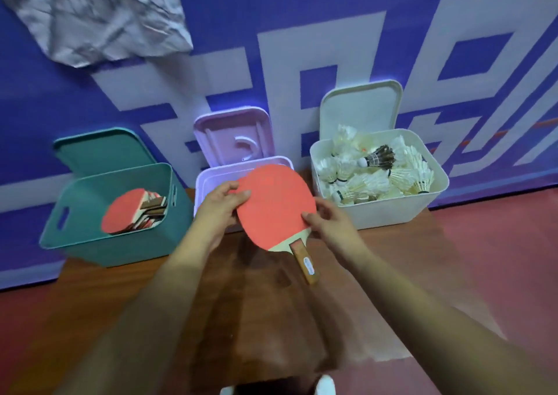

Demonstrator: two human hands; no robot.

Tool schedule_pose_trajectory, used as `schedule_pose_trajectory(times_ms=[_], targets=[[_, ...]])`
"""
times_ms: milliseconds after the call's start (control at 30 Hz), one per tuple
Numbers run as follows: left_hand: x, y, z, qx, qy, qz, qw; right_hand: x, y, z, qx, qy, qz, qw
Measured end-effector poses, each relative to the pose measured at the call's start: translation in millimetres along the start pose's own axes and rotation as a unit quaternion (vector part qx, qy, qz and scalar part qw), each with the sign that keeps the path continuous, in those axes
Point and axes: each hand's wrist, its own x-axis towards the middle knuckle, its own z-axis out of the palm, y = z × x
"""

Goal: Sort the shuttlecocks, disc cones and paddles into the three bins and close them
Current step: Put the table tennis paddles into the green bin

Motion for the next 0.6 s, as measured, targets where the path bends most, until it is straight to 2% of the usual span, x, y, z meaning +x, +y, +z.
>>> schedule_pose_trajectory(times_ms=[133,200,267,367,467,600], targets=[[-16,26,-66,-0.091,0.130,0.033,0.987,16,-48,70,0.005,-0.041,-0.025,0.999],[-24,31,-98,-0.131,0.180,0.027,0.975,21,-63,101,-0.114,-0.072,-0.083,0.987],[-31,35,-131,-0.169,0.214,0.017,0.962,26,-77,131,-0.246,-0.115,-0.151,0.950],[-32,35,-181,-0.219,0.218,0.009,0.951,39,-95,172,-0.345,-0.132,-0.235,0.899],[-28,31,-235,-0.218,0.201,-0.005,0.955,59,-110,217,-0.366,-0.138,-0.267,0.881],[-12,18,-309,-0.134,0.187,-0.038,0.972,89,-112,275,-0.409,-0.139,-0.264,0.862]])
